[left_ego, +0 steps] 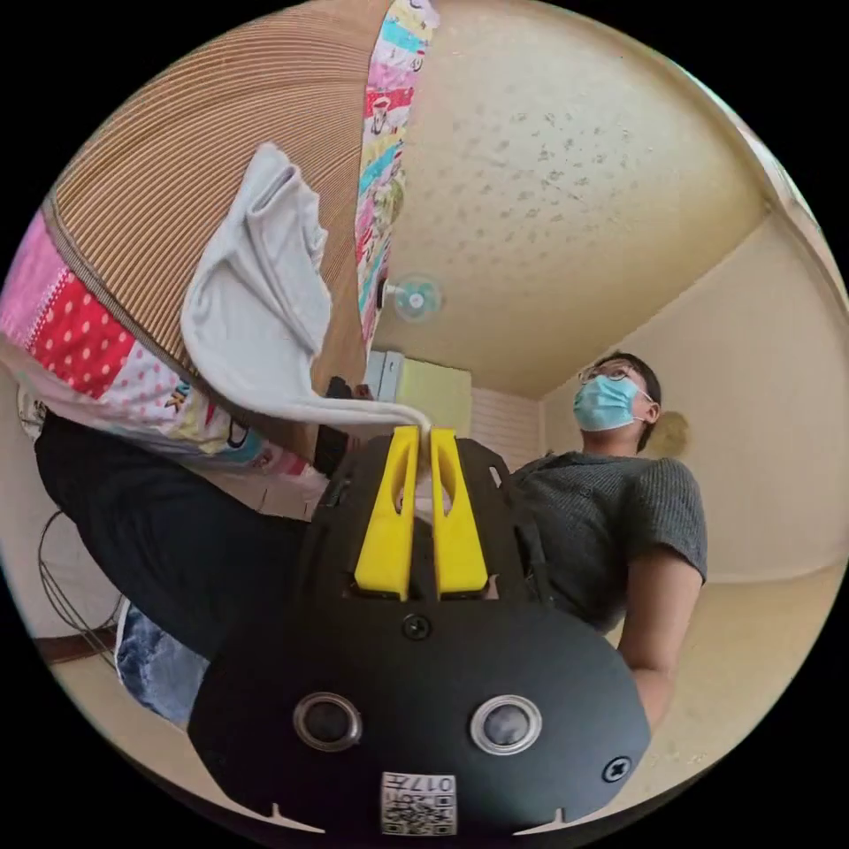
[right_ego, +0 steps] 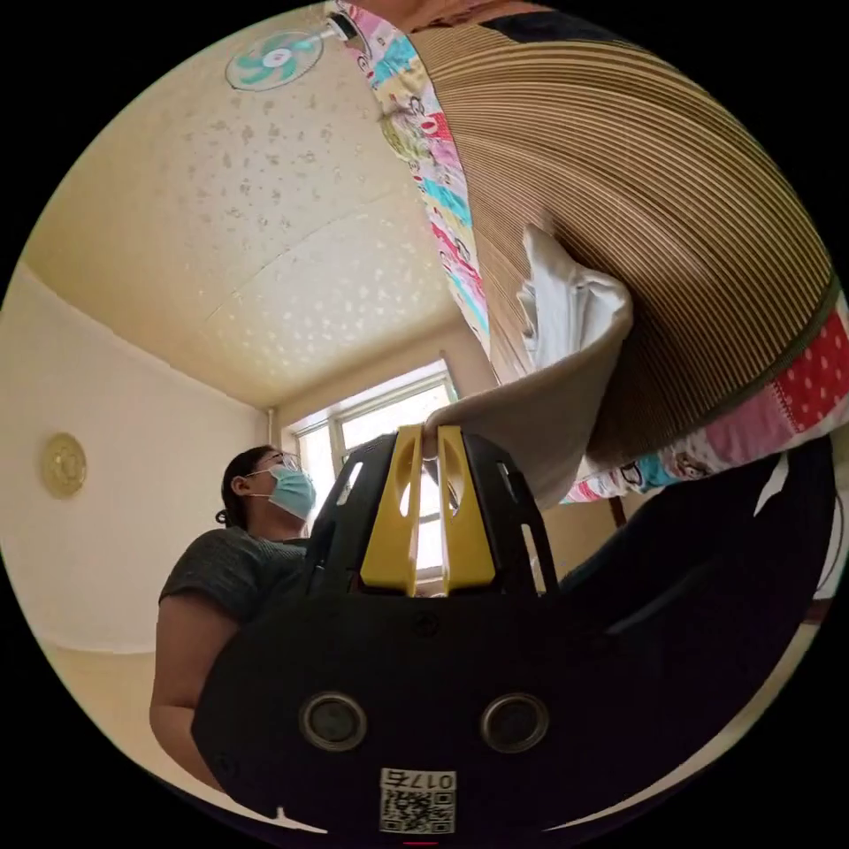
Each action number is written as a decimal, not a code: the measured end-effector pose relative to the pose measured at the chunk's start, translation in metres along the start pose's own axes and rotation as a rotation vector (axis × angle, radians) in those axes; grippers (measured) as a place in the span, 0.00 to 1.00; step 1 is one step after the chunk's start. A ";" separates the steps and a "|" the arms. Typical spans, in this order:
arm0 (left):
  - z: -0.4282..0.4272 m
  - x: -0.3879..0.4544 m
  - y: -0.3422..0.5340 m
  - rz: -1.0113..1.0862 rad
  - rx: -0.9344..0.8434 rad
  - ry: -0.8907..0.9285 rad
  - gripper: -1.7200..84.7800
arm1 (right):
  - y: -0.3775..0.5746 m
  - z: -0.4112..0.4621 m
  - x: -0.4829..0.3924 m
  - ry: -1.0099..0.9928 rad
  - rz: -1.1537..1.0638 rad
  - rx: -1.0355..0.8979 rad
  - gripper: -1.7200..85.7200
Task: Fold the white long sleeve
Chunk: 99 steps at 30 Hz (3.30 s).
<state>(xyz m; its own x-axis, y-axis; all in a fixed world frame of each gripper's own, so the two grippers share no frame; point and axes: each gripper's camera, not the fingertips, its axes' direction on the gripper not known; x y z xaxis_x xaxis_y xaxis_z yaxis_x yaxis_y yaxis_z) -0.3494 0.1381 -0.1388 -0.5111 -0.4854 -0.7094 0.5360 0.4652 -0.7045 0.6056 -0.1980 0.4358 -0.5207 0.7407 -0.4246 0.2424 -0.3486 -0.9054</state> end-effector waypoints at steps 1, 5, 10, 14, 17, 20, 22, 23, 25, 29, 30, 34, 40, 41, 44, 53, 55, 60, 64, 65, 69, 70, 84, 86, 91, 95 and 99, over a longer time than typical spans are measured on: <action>0.003 -0.003 -0.013 0.001 0.031 0.002 0.03 | -0.020 0.015 0.001 0.003 -0.013 -0.005 0.05; 0.020 -0.036 -0.106 -0.022 0.277 -0.071 0.03 | -0.091 0.062 0.029 0.013 -0.018 0.071 0.05; 0.034 -0.075 -0.202 -0.025 0.416 -0.092 0.03 | -0.196 0.143 0.076 0.022 -0.017 0.156 0.05; 0.032 -0.128 -0.261 -0.131 0.516 -0.174 0.04 | -0.249 0.191 0.106 0.179 -0.008 0.151 0.05; 0.033 -0.164 -0.283 -0.176 0.534 -0.228 0.06 | -0.276 0.218 0.133 0.325 0.035 0.152 0.06; 0.026 -0.171 -0.281 -0.097 0.586 -0.202 0.12 | -0.278 0.229 0.135 0.429 -0.047 0.178 0.08; 0.018 -0.162 -0.274 -0.042 0.574 -0.286 0.16 | -0.264 0.236 0.113 0.554 -0.189 0.174 0.10; 0.016 -0.154 -0.266 -0.013 0.530 -0.410 0.18 | -0.259 0.241 0.107 0.595 -0.227 0.153 0.10; 0.020 -0.148 -0.254 0.013 0.431 -0.626 0.20 | -0.228 0.278 0.095 0.813 -0.357 0.031 0.09; 0.041 -0.185 -0.220 0.008 0.131 -0.868 0.23 | -0.159 0.361 0.125 1.064 -0.516 -0.238 0.07; 0.047 -0.203 -0.210 -0.009 0.052 -0.882 0.23 | -0.135 0.388 0.141 1.114 -0.573 -0.323 0.06; 0.056 -0.243 -0.189 -0.003 -0.070 -0.880 0.20 | -0.086 0.448 0.217 1.412 -0.667 -0.445 0.04; 0.045 -0.271 -0.184 0.039 -0.101 -0.824 0.08 | -0.082 0.472 0.282 1.585 -0.685 -0.586 0.03; 0.046 -0.265 -0.185 0.080 -0.114 -0.792 0.08 | -0.080 0.471 0.278 1.578 -0.691 -0.577 0.03; 0.062 -0.237 -0.190 0.191 -0.169 -0.785 0.08 | -0.073 0.442 0.250 1.505 -0.711 -0.450 0.03; 0.292 -0.198 -0.175 0.751 -0.554 -0.883 0.08 | -0.083 0.295 0.249 1.430 -0.395 -0.201 0.03; 0.336 -0.217 -0.163 0.782 -0.645 -0.824 0.08 | -0.081 0.268 0.261 1.346 -0.389 -0.199 0.03; 0.396 -0.280 -0.123 0.737 -0.796 -0.744 0.13 | -0.081 0.208 0.257 1.297 -0.317 -0.103 0.05; 0.342 -0.283 -0.122 0.659 -0.661 -0.589 0.16 | -0.076 0.126 0.245 1.309 -0.207 0.044 0.07; 0.315 -0.287 -0.128 0.613 -0.582 -0.613 0.15 | -0.074 0.114 0.243 1.295 -0.201 0.063 0.07; 0.211 -0.320 -0.163 0.369 -0.287 -0.849 0.22 | -0.069 0.051 0.234 1.043 -0.211 0.158 0.12; 0.199 -0.328 -0.169 0.325 -0.268 -0.864 0.23 | -0.072 0.041 0.235 0.935 -0.240 0.152 0.15; 0.166 -0.453 -0.255 -0.051 -0.628 -0.586 0.25 | -0.168 0.122 0.339 0.697 -0.205 -0.381 0.23; 0.168 -0.439 -0.246 -0.026 -0.672 -0.598 0.22 | -0.163 0.125 0.351 0.673 -0.169 -0.419 0.22; 0.172 -0.383 -0.191 0.036 -0.822 -0.580 0.19 | -0.090 0.107 0.351 0.566 -0.174 -0.470 0.18; 0.212 -0.324 -0.120 0.082 -0.897 -0.478 0.19 | -0.025 0.068 0.301 0.551 -0.231 -0.376 0.18; 0.334 -0.267 -0.065 0.193 -0.991 -0.322 0.19 | 0.018 0.006 0.198 0.638 -0.346 -0.225 0.18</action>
<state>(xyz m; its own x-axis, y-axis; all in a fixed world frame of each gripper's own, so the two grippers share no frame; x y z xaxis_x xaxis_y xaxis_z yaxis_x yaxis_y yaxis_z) -0.0230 -0.0093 0.1037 -0.1955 -0.4448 -0.8740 -0.2727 0.8807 -0.3872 0.5020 -0.0603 0.3356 -0.0399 0.9988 0.0270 0.3483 0.0392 -0.9365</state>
